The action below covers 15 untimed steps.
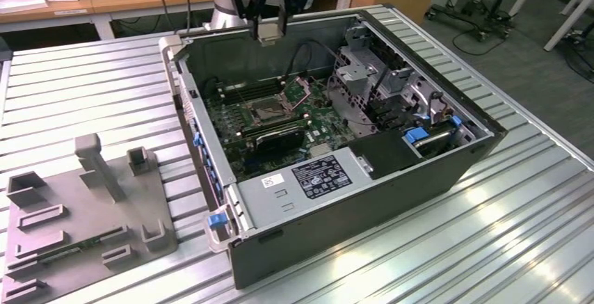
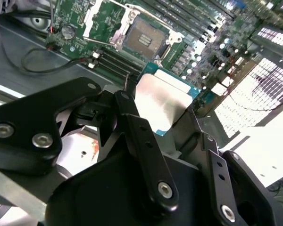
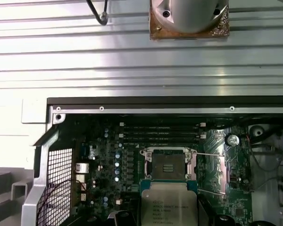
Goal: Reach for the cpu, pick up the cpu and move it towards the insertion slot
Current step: 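Pick up the cpu and move it towards the insertion slot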
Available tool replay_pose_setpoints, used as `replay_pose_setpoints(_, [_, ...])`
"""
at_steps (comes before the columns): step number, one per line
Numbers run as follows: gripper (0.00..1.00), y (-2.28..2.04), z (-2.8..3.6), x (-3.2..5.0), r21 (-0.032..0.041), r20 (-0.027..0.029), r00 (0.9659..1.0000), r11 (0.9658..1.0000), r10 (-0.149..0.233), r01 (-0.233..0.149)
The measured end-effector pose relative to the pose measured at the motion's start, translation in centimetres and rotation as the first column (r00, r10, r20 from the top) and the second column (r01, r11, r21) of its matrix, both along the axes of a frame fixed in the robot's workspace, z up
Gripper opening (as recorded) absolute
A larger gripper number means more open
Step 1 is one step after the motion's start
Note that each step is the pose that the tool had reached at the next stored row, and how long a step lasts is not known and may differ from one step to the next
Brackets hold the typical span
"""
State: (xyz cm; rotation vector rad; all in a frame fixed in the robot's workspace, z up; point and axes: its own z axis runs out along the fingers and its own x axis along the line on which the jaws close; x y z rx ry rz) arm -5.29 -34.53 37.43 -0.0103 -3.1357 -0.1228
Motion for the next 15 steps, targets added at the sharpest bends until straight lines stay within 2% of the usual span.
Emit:
replay_pose_setpoints(8, [0.55,1.44,-0.27,0.17,0.0,0.0009,1.0,1.0,0.0,0.0])
replay_pose_setpoints(10, [0.55,1.58,-0.3,0.19,-0.0001,0.0009,1.0,1.0,0.0,0.0])
replay_pose_setpoints(15, [0.55,1.59,-0.31,0.19,-0.0024,0.001,1.0,1.0,0.0,0.0])
